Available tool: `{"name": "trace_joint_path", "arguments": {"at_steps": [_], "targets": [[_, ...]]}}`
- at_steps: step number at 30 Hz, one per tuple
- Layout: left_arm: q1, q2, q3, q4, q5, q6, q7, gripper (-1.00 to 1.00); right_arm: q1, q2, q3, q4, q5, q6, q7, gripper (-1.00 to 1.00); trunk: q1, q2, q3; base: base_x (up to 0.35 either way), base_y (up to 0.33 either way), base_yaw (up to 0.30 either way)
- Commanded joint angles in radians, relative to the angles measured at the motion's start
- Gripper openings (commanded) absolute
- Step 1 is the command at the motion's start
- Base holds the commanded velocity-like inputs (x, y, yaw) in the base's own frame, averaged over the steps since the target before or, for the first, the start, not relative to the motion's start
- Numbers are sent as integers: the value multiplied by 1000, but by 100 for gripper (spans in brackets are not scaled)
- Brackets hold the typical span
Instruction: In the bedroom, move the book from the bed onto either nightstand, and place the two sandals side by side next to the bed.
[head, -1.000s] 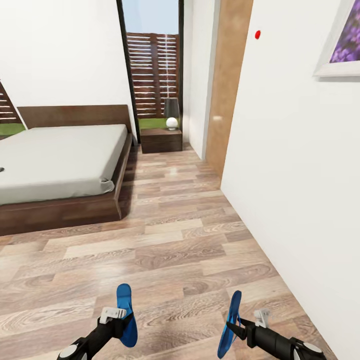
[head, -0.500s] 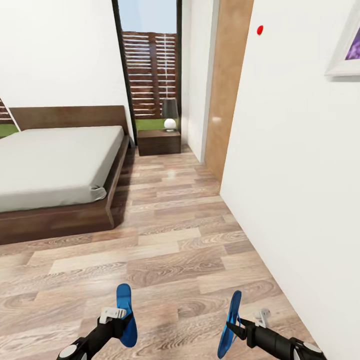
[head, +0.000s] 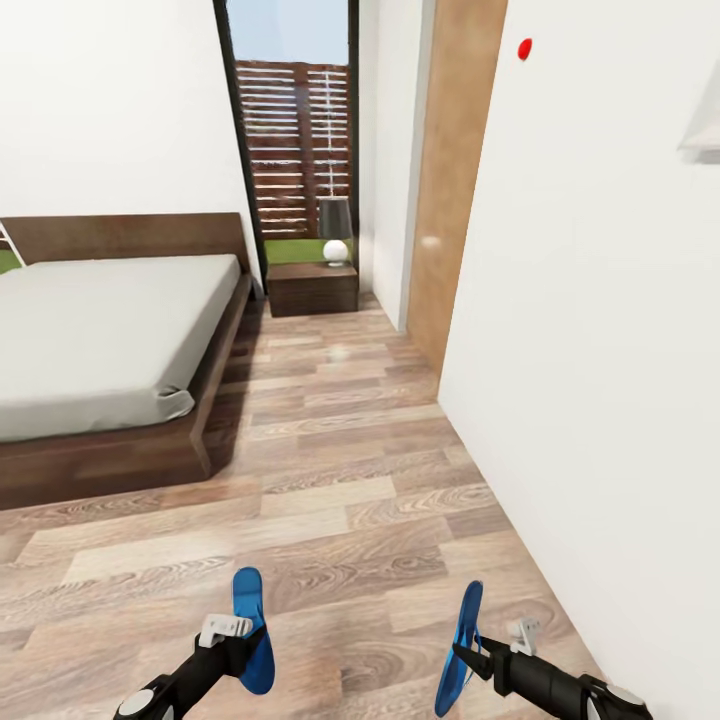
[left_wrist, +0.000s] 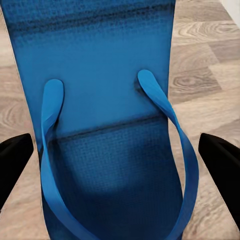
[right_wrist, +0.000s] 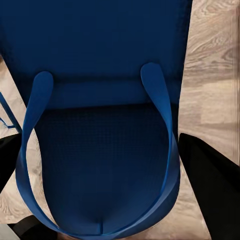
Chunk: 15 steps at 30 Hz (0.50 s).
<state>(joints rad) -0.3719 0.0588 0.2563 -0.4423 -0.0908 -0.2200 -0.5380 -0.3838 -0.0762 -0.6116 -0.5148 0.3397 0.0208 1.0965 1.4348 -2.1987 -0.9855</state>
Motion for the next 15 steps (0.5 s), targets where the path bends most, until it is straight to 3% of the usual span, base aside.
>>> {"name": "trace_joint_path", "arguments": {"at_steps": [1,11,15], "targets": [[-1,-1,8,0,-9,-5,-6,-100,-1,1,-8,-1,8,2,6,-100,0,0,-1,310,-100,0],[-1,-1,8,0,-9,-5,-5,-100,-1,1,-8,0,8,2,7,-100,0,0,-1,310,-53,0],[-1,-1,8,0,-9,-5,-6,-100,-1,1,-8,0,9,2,7,-100,0,0,-1,246,-2,154]]}}
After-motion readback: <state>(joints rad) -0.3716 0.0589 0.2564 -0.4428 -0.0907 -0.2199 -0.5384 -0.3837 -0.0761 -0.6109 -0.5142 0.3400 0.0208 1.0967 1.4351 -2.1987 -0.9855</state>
